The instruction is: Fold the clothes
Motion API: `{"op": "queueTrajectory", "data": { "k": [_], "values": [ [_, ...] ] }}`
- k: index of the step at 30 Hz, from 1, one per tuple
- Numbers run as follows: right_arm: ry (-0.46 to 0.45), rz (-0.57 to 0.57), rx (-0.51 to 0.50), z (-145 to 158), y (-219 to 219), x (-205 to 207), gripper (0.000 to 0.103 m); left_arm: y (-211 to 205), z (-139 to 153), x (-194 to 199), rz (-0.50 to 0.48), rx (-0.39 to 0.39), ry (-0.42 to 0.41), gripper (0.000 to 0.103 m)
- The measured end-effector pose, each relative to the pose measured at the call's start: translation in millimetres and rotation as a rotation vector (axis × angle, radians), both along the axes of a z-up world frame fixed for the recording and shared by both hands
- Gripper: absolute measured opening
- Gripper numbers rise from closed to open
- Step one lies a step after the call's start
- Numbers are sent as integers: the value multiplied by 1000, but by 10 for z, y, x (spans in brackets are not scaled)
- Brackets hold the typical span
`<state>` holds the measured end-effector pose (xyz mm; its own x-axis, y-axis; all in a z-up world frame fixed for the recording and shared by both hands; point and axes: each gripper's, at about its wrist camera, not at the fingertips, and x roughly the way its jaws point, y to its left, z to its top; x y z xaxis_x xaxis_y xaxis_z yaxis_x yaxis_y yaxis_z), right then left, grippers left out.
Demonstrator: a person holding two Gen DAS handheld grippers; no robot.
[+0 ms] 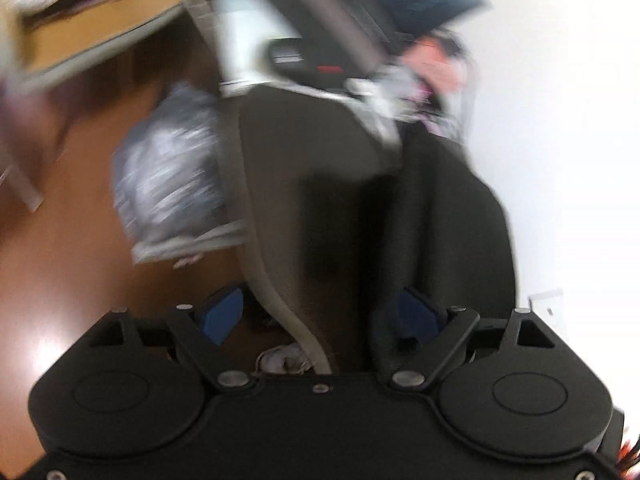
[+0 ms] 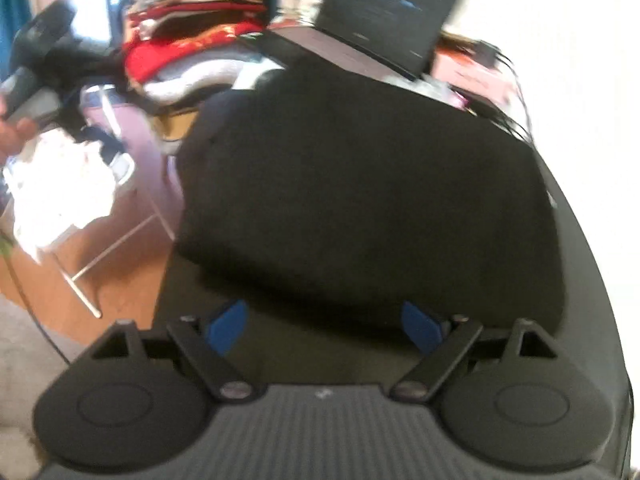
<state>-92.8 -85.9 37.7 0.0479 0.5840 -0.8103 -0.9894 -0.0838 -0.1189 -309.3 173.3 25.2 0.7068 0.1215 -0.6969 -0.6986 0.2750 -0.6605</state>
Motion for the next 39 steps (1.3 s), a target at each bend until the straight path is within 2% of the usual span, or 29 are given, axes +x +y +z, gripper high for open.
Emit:
{"op": "queueTrajectory", "data": {
  "k": [2,6,8,10,13,14,15,16,20,23,27,28,30,31,32,33,35,37,39],
  "values": [
    [72,-20,17,-22,123,-37,85,15,46,286,-64,52,11,86],
    [46,-74,119,58,340,-274,85,114,29,665,-109,180,156,83],
    [42,-111,166,120,513,-415,85,206,-8,747,-127,193,175,83],
    [72,-143,181,155,673,-582,80,275,-16,806,-149,198,185,83],
    [43,-182,159,86,933,-791,73,348,-32,876,-184,194,182,83],
    [23,-206,128,35,1022,-799,67,371,-54,889,-196,189,177,83],
    [12,-231,99,-12,1103,-794,30,385,-58,907,-206,191,179,83],
    [96,-285,91,1,1106,-656,6,399,-60,926,-217,194,181,83],
    [415,-473,93,99,1035,-113,6,384,-113,1009,-323,249,210,83],
    [530,-493,93,122,958,45,6,296,-79,1127,-449,326,238,83],
    [524,-435,115,99,904,-19,6,222,-7,1358,-586,431,289,84],
    [528,-427,123,97,884,-31,6,189,-3,1399,-631,456,296,81],
    [554,-429,141,100,869,-17,6,122,2,1478,-721,506,309,60],
    [552,-438,140,99,852,-10,6,63,14,1468,-775,528,297,44],
    [550,-455,132,100,831,-2,10,-15,29,1432,-835,560,293,37],
    [547,-474,124,106,836,12,14,-82,31,1382,-881,596,301,36],
    [538,-487,127,135,848,20,16,-151,-8,1270,-942,623,323,33],
    [524,-455,143,212,853,-33,16,-141,-97,1139,-964,602,357,29],
    [504,-409,161,314,862,-121,16,-81,-100,1004,-936,597,352,28]
  ]
}}
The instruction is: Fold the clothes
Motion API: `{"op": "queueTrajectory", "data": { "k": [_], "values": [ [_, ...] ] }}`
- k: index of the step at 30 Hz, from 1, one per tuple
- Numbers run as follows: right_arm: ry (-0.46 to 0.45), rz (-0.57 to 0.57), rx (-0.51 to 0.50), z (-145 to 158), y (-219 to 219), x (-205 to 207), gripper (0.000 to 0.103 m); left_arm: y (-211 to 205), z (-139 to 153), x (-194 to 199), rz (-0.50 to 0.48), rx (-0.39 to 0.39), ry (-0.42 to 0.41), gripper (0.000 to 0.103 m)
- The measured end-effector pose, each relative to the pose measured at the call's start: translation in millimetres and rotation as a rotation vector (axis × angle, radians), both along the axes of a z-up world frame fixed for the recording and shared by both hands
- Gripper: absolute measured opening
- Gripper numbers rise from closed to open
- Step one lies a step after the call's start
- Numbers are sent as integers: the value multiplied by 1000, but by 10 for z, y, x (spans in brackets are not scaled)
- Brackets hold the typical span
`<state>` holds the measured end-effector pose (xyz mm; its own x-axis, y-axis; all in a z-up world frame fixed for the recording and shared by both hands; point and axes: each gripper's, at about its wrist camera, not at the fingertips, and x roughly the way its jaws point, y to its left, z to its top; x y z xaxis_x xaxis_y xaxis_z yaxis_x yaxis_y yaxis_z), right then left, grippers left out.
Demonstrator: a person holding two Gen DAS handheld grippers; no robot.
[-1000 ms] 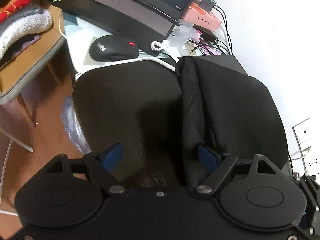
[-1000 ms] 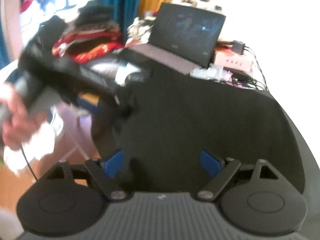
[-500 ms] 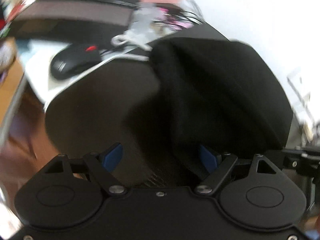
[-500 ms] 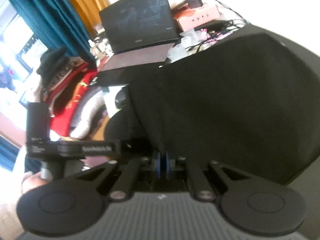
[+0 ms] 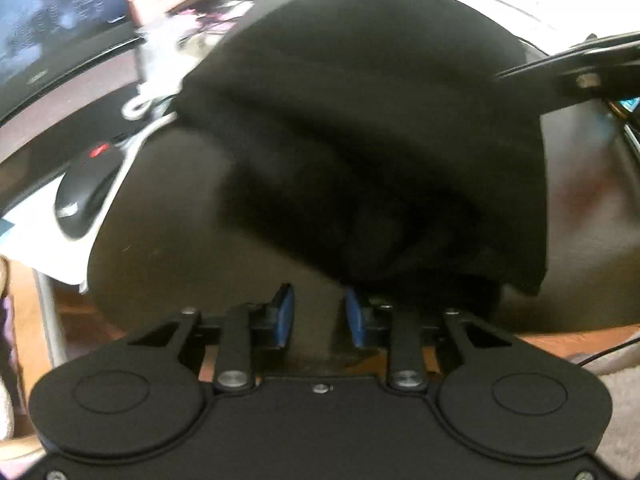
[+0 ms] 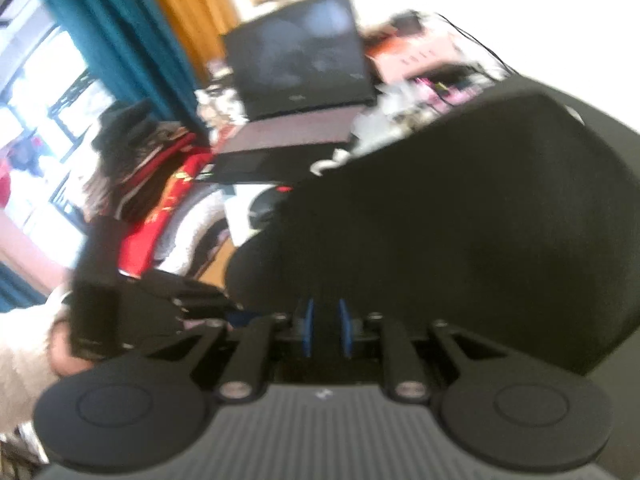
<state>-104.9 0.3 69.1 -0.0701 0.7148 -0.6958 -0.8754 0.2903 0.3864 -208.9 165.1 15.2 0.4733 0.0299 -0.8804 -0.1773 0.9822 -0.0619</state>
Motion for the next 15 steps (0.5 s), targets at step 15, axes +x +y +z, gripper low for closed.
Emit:
{"op": "queueTrajectory", "data": {
  "k": [15],
  "values": [
    [-639,1155,-457,-76,1186,-1184,42,444,262,-1063,352,-270,-264,47]
  ]
}}
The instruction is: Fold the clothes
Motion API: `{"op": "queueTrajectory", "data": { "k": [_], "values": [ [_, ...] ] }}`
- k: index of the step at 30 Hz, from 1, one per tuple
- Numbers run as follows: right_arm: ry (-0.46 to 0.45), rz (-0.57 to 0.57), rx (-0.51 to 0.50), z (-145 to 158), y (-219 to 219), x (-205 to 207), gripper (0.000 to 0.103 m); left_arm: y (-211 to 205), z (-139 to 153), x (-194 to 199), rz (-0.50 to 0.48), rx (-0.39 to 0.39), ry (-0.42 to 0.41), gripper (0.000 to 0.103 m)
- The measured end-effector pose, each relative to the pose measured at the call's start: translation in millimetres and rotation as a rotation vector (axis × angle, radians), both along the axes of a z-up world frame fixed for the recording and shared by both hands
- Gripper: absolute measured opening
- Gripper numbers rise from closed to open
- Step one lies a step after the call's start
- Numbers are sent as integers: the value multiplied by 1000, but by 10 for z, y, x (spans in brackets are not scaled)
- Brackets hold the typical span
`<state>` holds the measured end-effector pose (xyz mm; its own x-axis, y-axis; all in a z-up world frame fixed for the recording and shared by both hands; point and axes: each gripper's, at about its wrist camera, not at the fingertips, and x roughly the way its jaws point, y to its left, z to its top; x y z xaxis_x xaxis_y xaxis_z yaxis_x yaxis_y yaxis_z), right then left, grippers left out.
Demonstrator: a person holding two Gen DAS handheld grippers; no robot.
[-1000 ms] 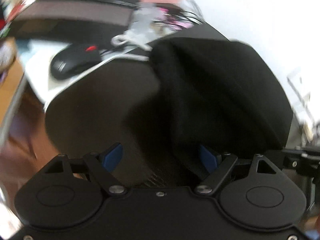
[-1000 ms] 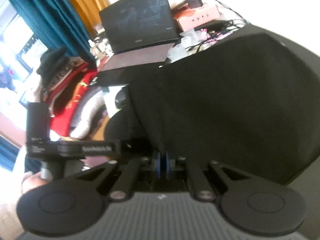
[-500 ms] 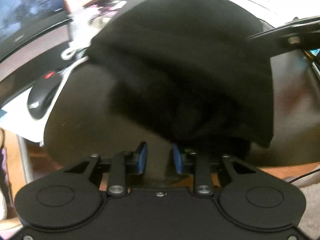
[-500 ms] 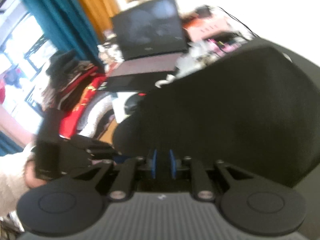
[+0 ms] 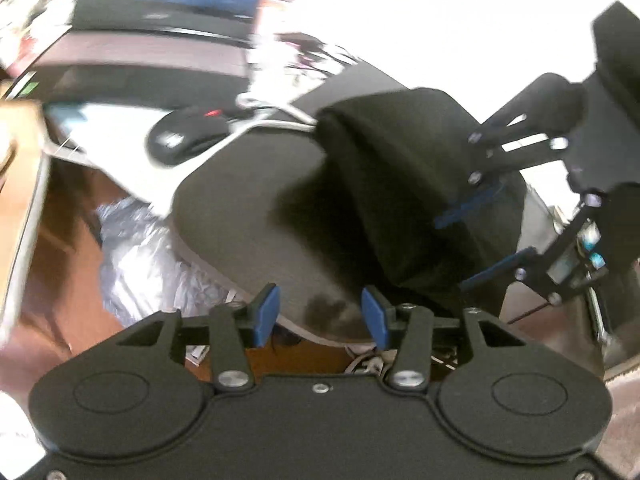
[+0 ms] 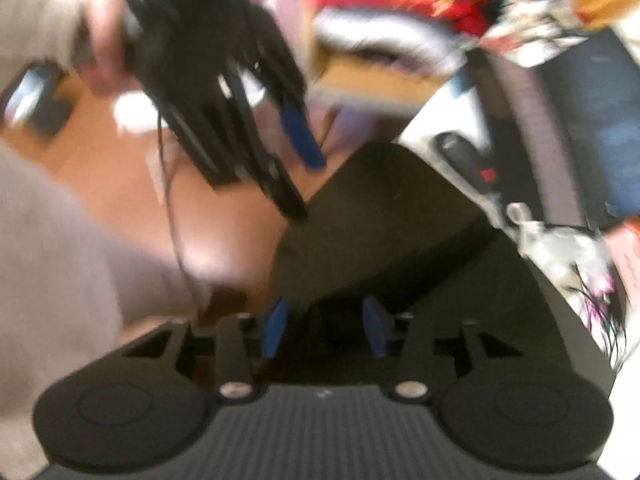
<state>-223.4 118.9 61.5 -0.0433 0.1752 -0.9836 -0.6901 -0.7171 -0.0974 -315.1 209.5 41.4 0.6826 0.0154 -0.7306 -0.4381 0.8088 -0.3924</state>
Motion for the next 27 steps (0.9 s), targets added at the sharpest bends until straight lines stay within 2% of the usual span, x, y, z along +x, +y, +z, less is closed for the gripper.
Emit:
{"op": "queueTrajectory", "data": {
  "k": [5,6,8,9,11,13,15,16,20,22,24,26,27],
  "values": [
    [-207,185,-414,-526,461,-256,42,-23,-119,-497,196,-93,-64,48],
    [-250,218,-479,-645,505,-313,40,-35,-145,-599,231,-113,-79,48],
    [-315,247,-548,-822,585,-410,40,-61,-181,-751,282,-127,-90,50],
    [-325,252,-576,-876,615,-455,35,-78,-188,-814,302,-132,-91,50],
    [-347,264,-630,-983,674,-545,4,-104,-216,-935,338,-139,-89,51],
    [-374,280,-668,-1018,684,-599,5,-125,-244,-1052,370,-147,-87,52],
    [-326,260,-693,-957,749,-683,4,-142,-275,-1150,399,-154,-82,52],
    [-264,237,-686,-869,784,-767,4,-150,-315,-1164,412,-159,-80,52],
    [-7,133,-552,-546,1103,-1041,2,-208,-353,-1218,423,-194,-74,53],
    [56,120,-484,-407,1183,-1135,3,-248,-322,-1179,404,-190,-69,53],
    [58,122,-390,-264,1184,-1124,8,-274,-279,-1122,376,-183,-73,55],
    [-1,128,-402,-264,1062,-991,19,-282,-251,-1042,352,-184,-83,57],
    [-46,135,-426,-303,974,-917,39,-268,-245,-994,342,-192,-90,57]
  ]
}}
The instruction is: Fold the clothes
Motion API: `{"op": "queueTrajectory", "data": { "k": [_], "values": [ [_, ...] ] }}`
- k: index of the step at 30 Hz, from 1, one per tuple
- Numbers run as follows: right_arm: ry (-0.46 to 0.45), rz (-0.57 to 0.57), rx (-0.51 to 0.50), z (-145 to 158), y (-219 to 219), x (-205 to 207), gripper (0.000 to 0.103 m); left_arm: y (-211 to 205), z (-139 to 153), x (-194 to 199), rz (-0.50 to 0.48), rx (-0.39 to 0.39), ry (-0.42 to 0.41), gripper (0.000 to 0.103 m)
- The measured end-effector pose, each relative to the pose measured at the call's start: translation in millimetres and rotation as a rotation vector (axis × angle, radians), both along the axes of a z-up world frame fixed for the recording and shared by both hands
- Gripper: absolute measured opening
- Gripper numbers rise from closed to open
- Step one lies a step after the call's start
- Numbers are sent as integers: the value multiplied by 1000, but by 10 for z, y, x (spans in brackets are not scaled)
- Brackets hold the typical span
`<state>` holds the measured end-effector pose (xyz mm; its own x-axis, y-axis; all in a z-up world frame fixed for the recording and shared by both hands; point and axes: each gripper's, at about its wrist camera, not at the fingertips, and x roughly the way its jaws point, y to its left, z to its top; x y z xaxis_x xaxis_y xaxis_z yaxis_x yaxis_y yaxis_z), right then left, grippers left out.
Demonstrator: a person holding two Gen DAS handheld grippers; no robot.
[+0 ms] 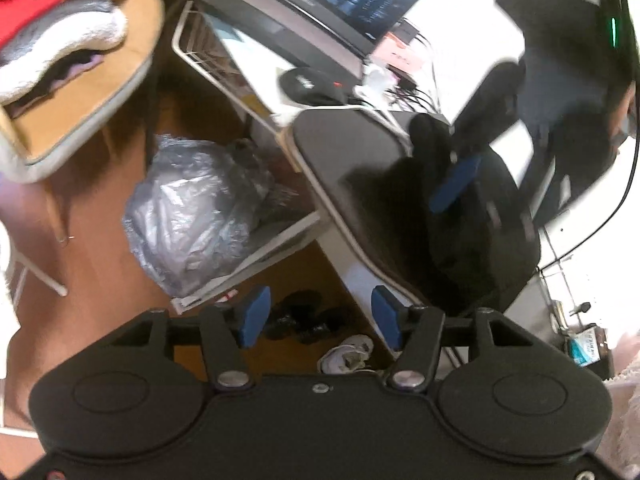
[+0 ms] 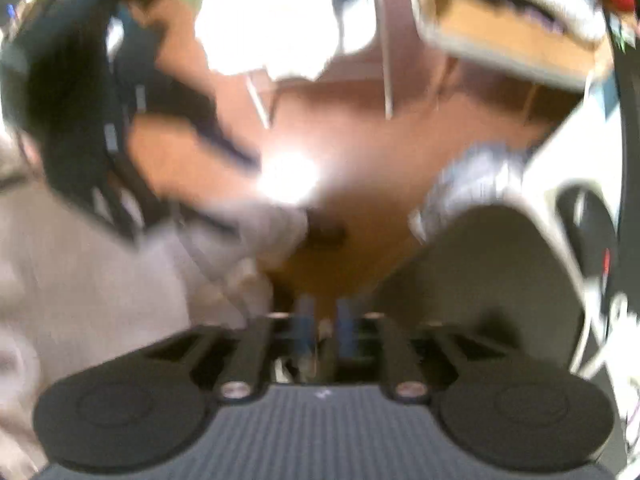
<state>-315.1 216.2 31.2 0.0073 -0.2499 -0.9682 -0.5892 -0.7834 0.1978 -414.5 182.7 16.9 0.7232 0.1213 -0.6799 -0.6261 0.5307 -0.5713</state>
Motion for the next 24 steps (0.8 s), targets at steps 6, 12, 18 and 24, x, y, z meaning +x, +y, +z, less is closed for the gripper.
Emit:
{"op": "queueTrajectory", "data": {
  "k": [6,12,18,24],
  "values": [
    [-259,251,-66,-516,-486,113,50,-52,13,213,-13,5,-32,57],
    [-270,171,-152,-519,-323,129,7,-160,-161,69,42,-45,-16,58],
    [-78,100,-177,-282,-165,-106,1,-209,-264,-173,115,-89,8,58],
    [23,75,17,160,10,-273,13,-225,-164,-196,121,-75,13,58]
  ]
}}
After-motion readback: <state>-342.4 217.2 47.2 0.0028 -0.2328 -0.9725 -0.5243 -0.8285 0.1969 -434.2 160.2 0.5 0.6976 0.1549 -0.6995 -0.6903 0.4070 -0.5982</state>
